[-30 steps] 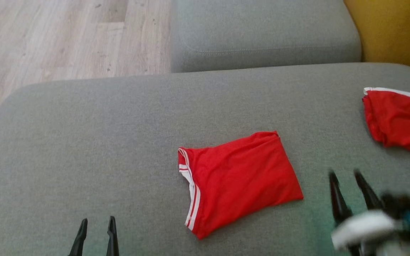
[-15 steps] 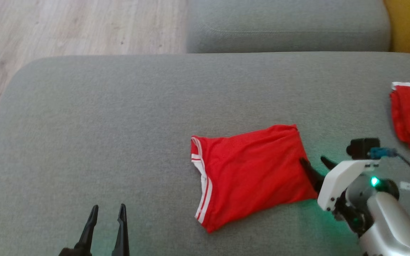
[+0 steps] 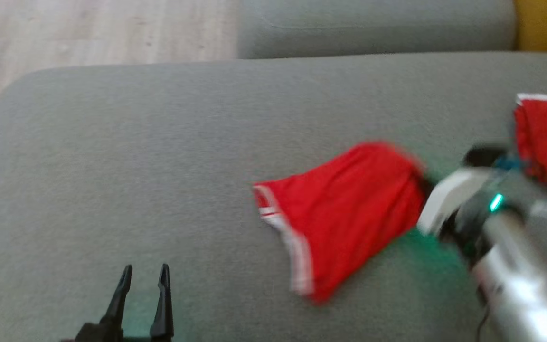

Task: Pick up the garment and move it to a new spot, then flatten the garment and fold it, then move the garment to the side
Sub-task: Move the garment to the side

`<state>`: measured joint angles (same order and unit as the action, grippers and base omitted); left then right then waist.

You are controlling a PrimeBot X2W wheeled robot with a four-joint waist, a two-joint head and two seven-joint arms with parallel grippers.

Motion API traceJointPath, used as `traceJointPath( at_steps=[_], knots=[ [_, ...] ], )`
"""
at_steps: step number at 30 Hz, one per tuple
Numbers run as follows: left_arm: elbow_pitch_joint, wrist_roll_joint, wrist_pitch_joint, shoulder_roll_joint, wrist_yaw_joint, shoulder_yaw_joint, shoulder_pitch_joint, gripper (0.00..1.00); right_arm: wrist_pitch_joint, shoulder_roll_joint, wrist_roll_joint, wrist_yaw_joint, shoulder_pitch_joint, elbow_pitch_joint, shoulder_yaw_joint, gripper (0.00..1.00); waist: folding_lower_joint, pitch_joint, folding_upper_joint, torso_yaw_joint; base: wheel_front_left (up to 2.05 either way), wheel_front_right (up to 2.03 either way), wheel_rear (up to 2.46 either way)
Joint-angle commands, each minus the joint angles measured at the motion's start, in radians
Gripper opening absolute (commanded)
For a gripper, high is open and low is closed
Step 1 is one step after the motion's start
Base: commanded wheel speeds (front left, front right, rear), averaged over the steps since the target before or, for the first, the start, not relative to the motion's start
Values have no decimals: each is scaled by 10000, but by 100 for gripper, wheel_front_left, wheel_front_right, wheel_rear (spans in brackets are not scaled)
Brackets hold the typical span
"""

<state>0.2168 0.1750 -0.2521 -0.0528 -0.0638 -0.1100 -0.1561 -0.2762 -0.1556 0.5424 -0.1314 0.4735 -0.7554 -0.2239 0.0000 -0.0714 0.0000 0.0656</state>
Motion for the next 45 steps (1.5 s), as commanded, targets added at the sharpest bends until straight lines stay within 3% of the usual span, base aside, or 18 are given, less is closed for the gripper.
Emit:
traceJointPath(
  at_steps=[1, 10, 21, 22, 23, 28, 33, 34, 40, 45],
  knots=[
    [-363, -99, -97, 26, -74, 261, 613, 100, 413, -425, -117, 7, 1252, 342, 95, 0, 0, -353, 0, -505, 0, 0, 0],
    [-229, -609, -97, -1, -381, 49, 1354, 100, 1335, -1678, -932, 7, 3554, -775, 1344, 0, 0, -1186, 0, -1339, 0, 0, 0],
    [-277, -858, -97, -149, -556, -74, 1672, 100, 2908, -2857, -2757, 7, 4956, -2750, 3742, 0, 0, -1909, 0, -1375, 0, 0, 0],
    [-293, -868, -97, -150, -562, -73, 1685, 100, 3206, -2961, -3119, 7, 5032, -2915, 3997, 27, 0, -1958, 0, -1364, 0, 0, 0],
    [-298, -876, -97, -149, -566, -61, 1695, 100, 3435, -3011, -3476, 7, 5083, -3088, 4238, 100, 0, -2002, 0, -1357, 0, 0, 0],
    [-353, -852, -97, -122, -571, 62, 1753, 100, 4703, -2883, -5546, 7, 5052, -3071, 4928, 100, 0, -1976, 0, -1322, 0, 0, 0],
    [-416, -783, -97, -73, -353, 348, 1673, 100, 5259, -1818, -6828, 7, 4226, -1849, 5060, 100, 0, -1484, 0, -1340, 0, 0, 0],
    [-441, -674, -97, -47, -262, 457, 1564, 100, 5321, -1287, -6960, 7, 3628, -1235, 4893, 100, 0, -1182, 0, -1346, 0, 0, 0],
    [-439, -412, -97, 4, 209, 851, 969, 100, 5369, -1, -6613, 7, 1033, 766, 3807, 100, 0, -139, 0, -1283, 0, 0, 0],
    [-348, -347, -97, 17, 453, 1110, 561, 100, 5376, 562, -6047, 7, -1528, 2544, 3137, 100, 0, 377, 0, -1019, 0, 0, 0]
  ],
)
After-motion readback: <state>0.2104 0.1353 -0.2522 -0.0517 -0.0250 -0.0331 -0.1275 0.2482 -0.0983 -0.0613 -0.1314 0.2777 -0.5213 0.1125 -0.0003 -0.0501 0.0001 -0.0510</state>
